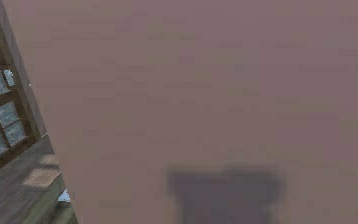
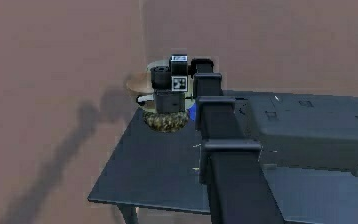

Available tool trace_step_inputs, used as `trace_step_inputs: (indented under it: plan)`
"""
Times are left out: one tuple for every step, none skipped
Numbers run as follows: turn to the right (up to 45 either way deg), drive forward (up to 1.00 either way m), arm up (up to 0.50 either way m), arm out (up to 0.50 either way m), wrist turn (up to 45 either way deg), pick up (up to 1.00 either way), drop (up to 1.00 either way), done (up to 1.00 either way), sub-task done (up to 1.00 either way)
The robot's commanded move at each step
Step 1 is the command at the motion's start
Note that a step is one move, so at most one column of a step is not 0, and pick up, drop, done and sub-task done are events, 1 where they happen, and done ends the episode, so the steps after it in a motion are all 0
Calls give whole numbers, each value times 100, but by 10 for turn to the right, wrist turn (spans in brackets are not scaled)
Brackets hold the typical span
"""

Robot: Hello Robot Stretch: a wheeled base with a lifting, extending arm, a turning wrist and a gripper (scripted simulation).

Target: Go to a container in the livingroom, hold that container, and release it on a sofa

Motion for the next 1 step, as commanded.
trace_step_inputs:
  plan:
    - [0,0,0,0,-450,0,0,0,0]
